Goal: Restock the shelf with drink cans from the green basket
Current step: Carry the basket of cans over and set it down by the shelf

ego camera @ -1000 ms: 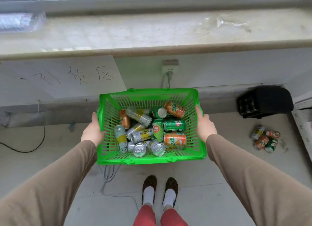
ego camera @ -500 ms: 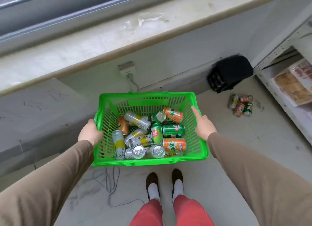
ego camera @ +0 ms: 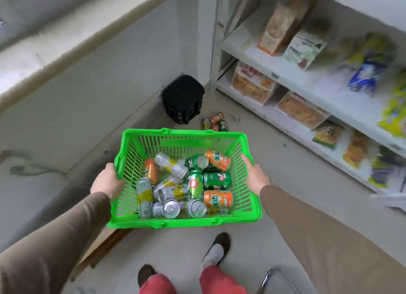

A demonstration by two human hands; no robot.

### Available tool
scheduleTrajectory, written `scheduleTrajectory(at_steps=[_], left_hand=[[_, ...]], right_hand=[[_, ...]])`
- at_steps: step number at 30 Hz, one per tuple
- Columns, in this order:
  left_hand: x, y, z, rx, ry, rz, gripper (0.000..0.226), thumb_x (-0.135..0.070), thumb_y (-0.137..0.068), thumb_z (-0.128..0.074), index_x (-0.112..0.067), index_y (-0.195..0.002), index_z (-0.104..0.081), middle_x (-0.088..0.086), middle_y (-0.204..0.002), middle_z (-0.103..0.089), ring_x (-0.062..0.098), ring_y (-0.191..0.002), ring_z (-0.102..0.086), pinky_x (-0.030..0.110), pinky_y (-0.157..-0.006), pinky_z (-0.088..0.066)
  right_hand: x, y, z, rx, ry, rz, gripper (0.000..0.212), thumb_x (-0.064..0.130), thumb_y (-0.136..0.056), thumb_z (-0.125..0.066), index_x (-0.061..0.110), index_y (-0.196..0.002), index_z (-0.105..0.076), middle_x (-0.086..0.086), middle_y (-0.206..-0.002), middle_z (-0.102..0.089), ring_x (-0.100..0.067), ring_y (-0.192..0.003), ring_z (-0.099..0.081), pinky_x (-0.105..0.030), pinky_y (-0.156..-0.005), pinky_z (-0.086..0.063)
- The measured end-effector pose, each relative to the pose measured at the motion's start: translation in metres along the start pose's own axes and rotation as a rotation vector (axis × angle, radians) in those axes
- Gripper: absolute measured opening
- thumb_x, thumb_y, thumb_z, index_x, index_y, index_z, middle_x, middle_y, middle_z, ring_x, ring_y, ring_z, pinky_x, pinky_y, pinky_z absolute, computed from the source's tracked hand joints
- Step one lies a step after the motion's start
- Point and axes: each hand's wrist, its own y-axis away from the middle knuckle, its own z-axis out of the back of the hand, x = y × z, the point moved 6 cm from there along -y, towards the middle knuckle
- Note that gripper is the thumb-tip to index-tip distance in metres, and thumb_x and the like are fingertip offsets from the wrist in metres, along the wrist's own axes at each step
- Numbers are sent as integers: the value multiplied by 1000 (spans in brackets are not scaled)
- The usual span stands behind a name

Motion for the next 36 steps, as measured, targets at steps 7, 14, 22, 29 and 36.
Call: scheduleTrajectory(at_steps=[7, 14, 22, 29, 36], left_hand=[[-207, -49, -76, 75, -59, -205, 27, -10, -81, -62, -8, -93, -38, 21, -96, -61, 41, -91, -62, 40, -71, -46], [-384, -121, -172, 181, -122, -387, 25, -9, -83, -58, -8, -95, -35, 18, -95, -58, 39, -89, -60, 36, -67, -40], [-523, -201, -315, 261, -176, -461, 23, -10, -85, -55, -9, -100, -38, 20, -106, -60, 40, -97, -60, 37, -73, -41], [-592, -261, -426, 304, -184, -453, 22, -6, -83, -56, -8, -103, -46, 18, -104, -61, 33, -90, -57, 35, -76, -45], [-610, -287, -480, 302, -231, -447, 19, -7, -87, -55, -10, -103, -44, 13, -96, -58, 34, -89, -58, 43, -85, -50]], right_hand=[[-161, -55, 53, -47, -66, -232, 94, -12, -93, -40, 48, -157, -8, -19, -131, -45, -21, -65, -57, -31, -56, -44], [-286, -130, 65, -33, -129, -434, 91, -10, -94, -38, 49, -157, -11, -22, -140, -39, -26, -71, -61, -33, -62, -48], [-402, -232, 17, -62, -214, -566, 87, -13, -95, -36, 44, -158, -16, -24, -148, -33, -38, -105, -64, -41, -89, -54], [-483, -327, -31, -68, -302, -599, 88, -13, -93, -40, 43, -158, -19, -18, -131, -43, -35, -102, -63, -38, -88, -52], [-516, -377, -56, -72, -354, -606, 84, -6, -95, -43, 44, -158, -17, -18, -127, -42, -38, -96, -64, -40, -90, -52]])
